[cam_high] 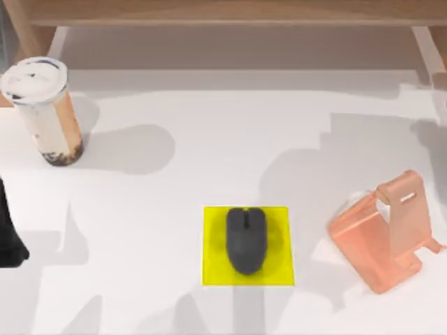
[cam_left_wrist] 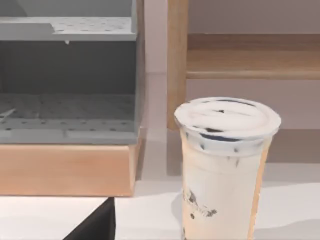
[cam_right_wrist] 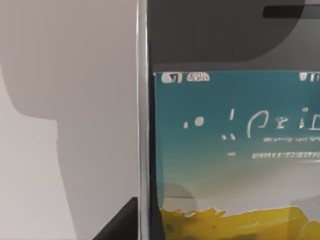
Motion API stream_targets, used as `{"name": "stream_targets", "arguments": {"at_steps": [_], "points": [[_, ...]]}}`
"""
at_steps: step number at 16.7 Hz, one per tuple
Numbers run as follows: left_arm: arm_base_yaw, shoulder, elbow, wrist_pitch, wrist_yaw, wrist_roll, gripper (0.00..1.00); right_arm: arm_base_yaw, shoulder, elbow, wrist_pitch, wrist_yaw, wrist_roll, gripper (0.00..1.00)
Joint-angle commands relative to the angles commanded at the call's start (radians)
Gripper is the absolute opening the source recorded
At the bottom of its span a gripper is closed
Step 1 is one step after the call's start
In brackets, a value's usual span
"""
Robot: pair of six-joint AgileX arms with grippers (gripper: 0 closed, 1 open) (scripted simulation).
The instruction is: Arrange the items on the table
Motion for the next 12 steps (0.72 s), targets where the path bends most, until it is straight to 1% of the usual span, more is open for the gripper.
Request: {"name": "stream_targets", "arguments": {"at_steps": [2, 5, 8, 12], "points": [[0.0, 0.0, 0.0, 0.0, 0.0, 0.0, 1.0, 0.017, -0.067, -0.049, 0.024, -0.006, -0.008, 0.0], [0.0, 0.0, 0.0, 0.0, 0.0, 0.0, 1.0, 0.059, -0.234, -0.173, 0.082, -0.022, -0.025, 0.0], [0.0, 0.0, 0.0, 0.0, 0.0, 0.0, 1.0, 0.115, -0.468, -0.342, 0.16, -0.043, -0.048, 0.0], [0.0, 0.0, 0.0, 0.0, 0.0, 0.0, 1.0, 0.204, -0.844, -0.606, 0.285, -0.077, -0.084, 0.0]]}}
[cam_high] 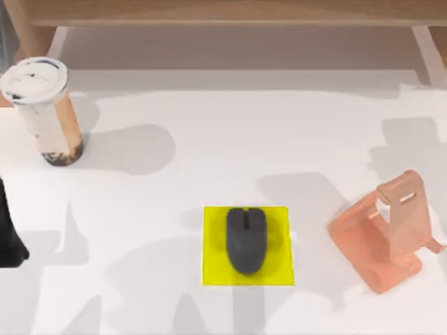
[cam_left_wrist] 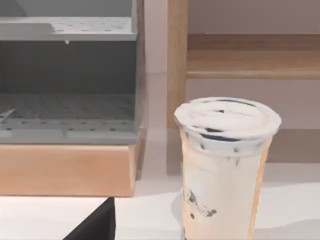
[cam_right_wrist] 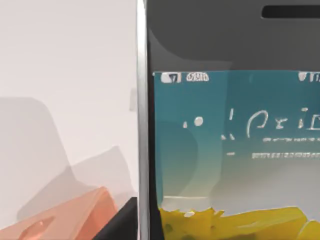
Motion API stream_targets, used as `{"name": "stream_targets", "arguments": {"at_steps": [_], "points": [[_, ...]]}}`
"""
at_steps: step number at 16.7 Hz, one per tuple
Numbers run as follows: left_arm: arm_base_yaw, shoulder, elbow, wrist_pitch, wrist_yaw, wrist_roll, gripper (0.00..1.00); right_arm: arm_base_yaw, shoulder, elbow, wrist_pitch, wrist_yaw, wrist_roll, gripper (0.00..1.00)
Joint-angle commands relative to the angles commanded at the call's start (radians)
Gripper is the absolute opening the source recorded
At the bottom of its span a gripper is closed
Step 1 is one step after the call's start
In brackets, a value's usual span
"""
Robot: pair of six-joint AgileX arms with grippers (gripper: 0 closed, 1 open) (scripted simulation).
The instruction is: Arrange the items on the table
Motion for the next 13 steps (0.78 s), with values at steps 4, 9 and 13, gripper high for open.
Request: {"name": "stream_targets", "arguments": {"at_steps": [4, 9, 13], "points": [[0.0, 0.0, 0.0, 0.0, 0.0, 0.0, 1.0, 0.092, -0.385, -0.277, 0.132, -0.035, -0.036, 0.0], [0.0, 0.0, 0.0, 0.0, 0.0, 0.0, 1.0, 0.189, -0.765, -0.564, 0.271, -0.072, -0.072, 0.0], [0.0, 0.0, 0.0, 0.0, 0.0, 0.0, 1.0, 0.231, -0.904, -0.686, 0.331, -0.088, -0.087, 0.0]]}}
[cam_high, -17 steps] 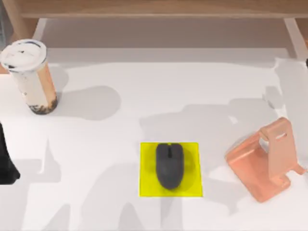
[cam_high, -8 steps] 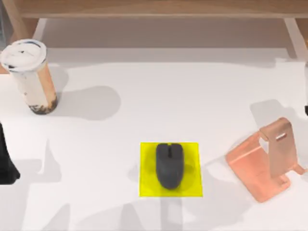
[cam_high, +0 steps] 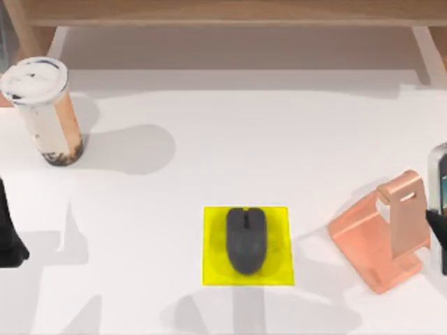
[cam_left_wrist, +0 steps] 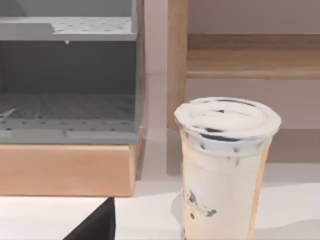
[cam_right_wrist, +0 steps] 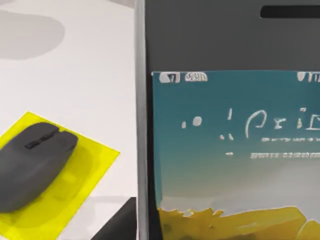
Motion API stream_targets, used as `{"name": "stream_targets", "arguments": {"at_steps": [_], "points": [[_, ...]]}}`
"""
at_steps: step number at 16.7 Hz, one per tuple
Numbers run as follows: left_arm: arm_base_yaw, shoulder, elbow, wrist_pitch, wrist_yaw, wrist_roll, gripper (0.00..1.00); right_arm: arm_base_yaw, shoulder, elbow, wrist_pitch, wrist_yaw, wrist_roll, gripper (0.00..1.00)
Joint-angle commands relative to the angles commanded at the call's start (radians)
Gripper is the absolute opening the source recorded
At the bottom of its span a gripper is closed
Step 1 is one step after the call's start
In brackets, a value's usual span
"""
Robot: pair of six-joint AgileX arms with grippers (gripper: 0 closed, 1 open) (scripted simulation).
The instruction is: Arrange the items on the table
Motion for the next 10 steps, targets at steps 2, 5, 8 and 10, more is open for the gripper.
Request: {"name": "stream_targets", "arguments": {"at_steps": [2, 5, 8, 10], "points": [[0.0, 0.0, 0.0, 0.0, 0.0, 0.0, 1.0, 0.003, -0.008, -0.008, 0.004, -0.001, -0.001, 0.0], [0.0, 0.0, 0.0, 0.0, 0.0, 0.0, 1.0, -0.001, -0.004, -0.005, 0.001, -0.001, 0.002, 0.0], [0.0, 0.0, 0.0, 0.0, 0.0, 0.0, 1.0, 0.0, -0.034, 0.019, -0.019, 0.008, 0.009, 0.0], [0.0, 0.0, 0.0, 0.0, 0.0, 0.0, 1.0, 0.006, -0.066, 0.053, -0.037, 0.02, 0.021, 0.0]]}}
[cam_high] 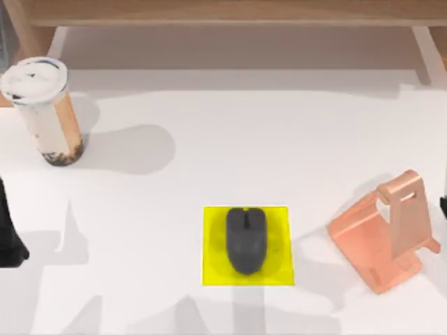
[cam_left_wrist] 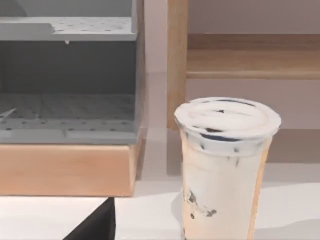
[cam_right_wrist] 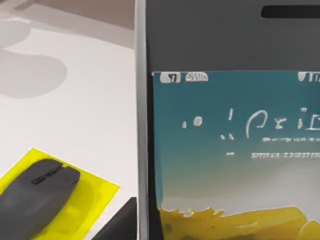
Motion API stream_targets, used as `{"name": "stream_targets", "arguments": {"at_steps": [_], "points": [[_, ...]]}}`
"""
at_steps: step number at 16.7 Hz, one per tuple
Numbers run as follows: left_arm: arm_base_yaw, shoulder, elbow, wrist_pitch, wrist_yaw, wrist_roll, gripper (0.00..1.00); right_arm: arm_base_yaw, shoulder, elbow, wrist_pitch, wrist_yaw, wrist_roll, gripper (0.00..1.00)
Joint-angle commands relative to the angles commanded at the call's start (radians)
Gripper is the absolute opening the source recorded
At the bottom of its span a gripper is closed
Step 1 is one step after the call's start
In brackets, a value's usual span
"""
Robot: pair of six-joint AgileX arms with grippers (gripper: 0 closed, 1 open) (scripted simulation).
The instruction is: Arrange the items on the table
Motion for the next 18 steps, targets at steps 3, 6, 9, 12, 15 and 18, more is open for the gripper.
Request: {"name": "stream_targets", "arguments": {"at_steps": [3, 6, 9, 12, 15, 18], "points": [[0.0, 0.0, 0.0, 0.0, 0.0, 0.0, 1.0, 0.016, 0.004, 0.029, 0.025, 0.019, 0.018, 0.0], [0.0, 0.0, 0.0, 0.0, 0.0, 0.0, 1.0, 0.036, 0.085, 0.01, 0.113, 0.032, 0.028, 0.0], [0.0, 0.0, 0.0, 0.0, 0.0, 0.0, 1.0, 0.053, 0.209, -0.041, 0.23, 0.036, 0.026, 0.0], [0.0, 0.0, 0.0, 0.0, 0.0, 0.0, 1.0, 0.057, 0.311, -0.095, 0.343, 0.035, 0.015, 0.0], [0.0, 0.0, 0.0, 0.0, 0.0, 0.0, 1.0, 0.056, 0.349, -0.112, 0.387, 0.033, 0.008, 0.0], [0.0, 0.0, 0.0, 0.0, 0.0, 0.0, 1.0, 0.056, 0.349, -0.112, 0.387, 0.033, 0.008, 0.0]]}}
